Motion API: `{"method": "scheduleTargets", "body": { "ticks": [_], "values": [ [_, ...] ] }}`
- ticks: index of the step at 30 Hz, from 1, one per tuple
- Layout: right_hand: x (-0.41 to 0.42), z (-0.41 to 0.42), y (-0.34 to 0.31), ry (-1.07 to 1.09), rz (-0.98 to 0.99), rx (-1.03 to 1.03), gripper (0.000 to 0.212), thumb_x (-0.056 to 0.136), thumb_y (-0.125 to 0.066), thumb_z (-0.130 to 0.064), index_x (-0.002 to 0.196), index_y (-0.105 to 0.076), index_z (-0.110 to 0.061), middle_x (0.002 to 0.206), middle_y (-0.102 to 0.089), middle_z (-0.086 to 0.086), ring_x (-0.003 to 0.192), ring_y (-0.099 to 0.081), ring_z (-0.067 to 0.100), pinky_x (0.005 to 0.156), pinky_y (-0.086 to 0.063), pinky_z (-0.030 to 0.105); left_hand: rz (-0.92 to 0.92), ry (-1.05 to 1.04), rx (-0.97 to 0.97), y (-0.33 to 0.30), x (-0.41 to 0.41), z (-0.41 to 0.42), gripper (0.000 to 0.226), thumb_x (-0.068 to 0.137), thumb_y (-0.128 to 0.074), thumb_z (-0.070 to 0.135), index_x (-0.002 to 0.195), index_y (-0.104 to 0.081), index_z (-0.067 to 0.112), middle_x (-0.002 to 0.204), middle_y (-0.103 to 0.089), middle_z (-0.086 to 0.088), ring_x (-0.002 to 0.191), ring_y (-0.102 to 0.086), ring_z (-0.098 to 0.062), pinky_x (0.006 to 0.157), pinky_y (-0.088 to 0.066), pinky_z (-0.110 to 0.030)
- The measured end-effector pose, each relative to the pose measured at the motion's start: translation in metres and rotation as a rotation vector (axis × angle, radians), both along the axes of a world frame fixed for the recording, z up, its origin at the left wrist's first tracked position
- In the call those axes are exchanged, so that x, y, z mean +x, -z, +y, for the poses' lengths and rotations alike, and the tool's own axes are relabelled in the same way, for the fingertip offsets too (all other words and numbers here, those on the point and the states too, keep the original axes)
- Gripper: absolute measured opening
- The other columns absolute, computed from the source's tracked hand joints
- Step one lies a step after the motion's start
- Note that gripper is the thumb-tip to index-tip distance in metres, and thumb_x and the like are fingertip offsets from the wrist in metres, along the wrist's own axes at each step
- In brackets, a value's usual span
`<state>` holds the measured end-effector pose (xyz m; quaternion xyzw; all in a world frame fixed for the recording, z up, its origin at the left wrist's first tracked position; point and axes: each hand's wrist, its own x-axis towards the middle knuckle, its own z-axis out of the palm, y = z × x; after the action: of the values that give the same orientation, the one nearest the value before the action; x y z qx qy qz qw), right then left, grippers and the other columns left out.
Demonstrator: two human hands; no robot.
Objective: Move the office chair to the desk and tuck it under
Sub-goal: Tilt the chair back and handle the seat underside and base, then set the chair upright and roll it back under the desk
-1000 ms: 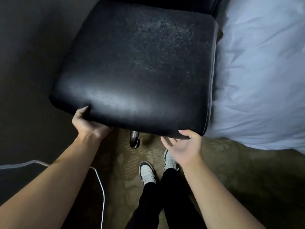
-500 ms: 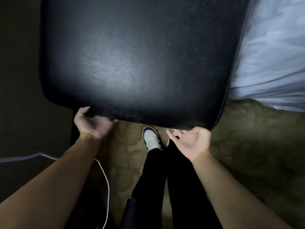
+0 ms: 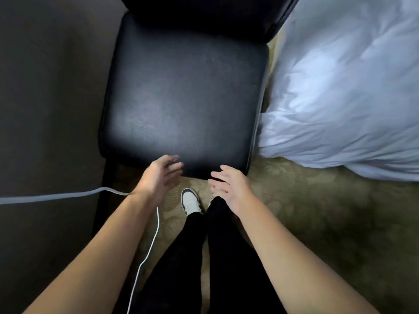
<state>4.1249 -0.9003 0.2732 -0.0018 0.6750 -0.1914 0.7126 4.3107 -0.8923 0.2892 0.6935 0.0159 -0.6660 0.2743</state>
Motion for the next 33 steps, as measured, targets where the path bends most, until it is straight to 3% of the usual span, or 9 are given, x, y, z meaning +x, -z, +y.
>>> {"method": "scheduleTargets", "body": {
  "ticks": [3,8,12,17,23,26,29,31,33],
  "values": [
    [-0.011,-0.025,-0.061,-0.163,0.012,-0.101,0.029,0.094,-0.045,-0.009,0.122,-0.054,-0.011,0.108,-0.068,0.014,0.098,-0.067,0.033,0.087,-0.053,0.04,-0.037,0.008,-0.046,-0.045,-0.004,-0.012,0.016,0.094,-0.05,0.024,0.095,-0.064,0.018,0.099,-0.069,-0.006,0.096,-0.063,-0.021,0.085,-0.048,-0.034],
    [-0.023,-0.064,-0.156,-0.232,0.062,-0.254,0.023,0.096,-0.046,-0.014,0.114,-0.059,-0.01,0.1,-0.071,0.012,0.087,-0.069,0.029,0.082,-0.055,0.037,-0.08,-0.011,-0.157,-0.123,-0.009,-0.03,0.012,0.089,-0.055,0.022,0.092,-0.066,0.016,0.082,-0.065,-0.002,0.076,-0.061,-0.016,0.069,-0.05,-0.027],
    [-0.015,-0.077,-0.213,-0.289,0.118,-0.353,0.029,0.096,-0.041,-0.009,0.12,-0.059,-0.009,0.096,-0.07,0.012,0.085,-0.068,0.029,0.085,-0.054,0.037,-0.104,0.06,-0.263,-0.173,-0.008,-0.054,0.013,0.085,-0.059,0.024,0.088,-0.07,0.017,0.078,-0.072,0.001,0.076,-0.067,-0.017,0.071,-0.051,-0.03],
    [0.011,-0.097,-0.275,-0.394,0.177,-0.434,0.029,0.098,-0.041,-0.006,0.121,-0.059,-0.008,0.11,-0.07,0.019,0.097,-0.069,0.033,0.089,-0.056,0.039,-0.12,0.118,-0.439,-0.231,0.007,-0.092,0.017,0.082,-0.06,0.027,0.094,-0.067,0.018,0.074,-0.068,0.003,0.074,-0.062,-0.017,0.072,-0.049,-0.03],
    [0.03,-0.171,-0.347,-0.52,0.228,-0.646,0.029,0.094,-0.045,-0.004,0.115,-0.063,-0.009,0.106,-0.071,0.02,0.088,-0.069,0.03,0.084,-0.056,0.038,-0.272,0.077,-0.592,-0.297,0.029,-0.15,0.01,0.09,-0.057,0.016,0.092,-0.065,0.011,0.079,-0.064,-0.003,0.066,-0.053,-0.015,0.052,-0.042,-0.019],
    [0.033,-0.217,-0.375,-0.561,0.256,-0.827,0.027,0.092,-0.048,-0.005,0.109,-0.067,-0.013,0.1,-0.073,0.014,0.089,-0.07,0.026,0.082,-0.056,0.036,-0.429,0.095,-0.646,-0.321,0.033,-0.183,0.01,0.089,-0.057,0.016,0.085,-0.066,0.015,0.083,-0.066,-0.002,0.067,-0.054,-0.014,0.06,-0.043,-0.025],
    [0.027,-0.272,-0.395,-0.643,0.39,-1.122,0.023,0.088,-0.055,-0.011,0.097,-0.068,-0.028,0.096,-0.072,-0.002,0.095,-0.066,0.016,0.081,-0.054,0.03,-0.649,0.167,-0.668,-0.341,0.033,-0.223,0.013,0.085,-0.059,0.025,0.095,-0.067,0.024,0.092,-0.069,0.006,0.083,-0.063,-0.014,0.081,-0.05,-0.033],
    [0.019,-0.314,-0.404,-0.711,0.643,-1.424,0.024,0.085,-0.053,-0.019,0.103,-0.064,-0.032,0.107,-0.066,-0.009,0.104,-0.057,0.01,0.086,-0.046,0.027,-0.867,0.241,-0.679,-0.354,0.031,-0.257,0.027,0.085,-0.058,0.031,0.111,-0.062,0.027,0.109,-0.067,0.006,0.101,-0.062,-0.016,0.093,-0.048,-0.035],
    [0.01,-0.359,-0.408,-0.833,0.92,-1.639,0.038,0.083,-0.049,-0.032,0.12,-0.056,-0.03,0.123,-0.056,-0.007,0.117,-0.045,0.016,0.097,-0.04,0.035,-1.069,0.288,-0.717,-0.368,0.029,-0.294,0.042,0.086,-0.058,0.033,0.127,-0.054,0.025,0.126,-0.058,-0.003,0.115,-0.055,-0.02,0.099,-0.041,-0.034]
  ]
}}
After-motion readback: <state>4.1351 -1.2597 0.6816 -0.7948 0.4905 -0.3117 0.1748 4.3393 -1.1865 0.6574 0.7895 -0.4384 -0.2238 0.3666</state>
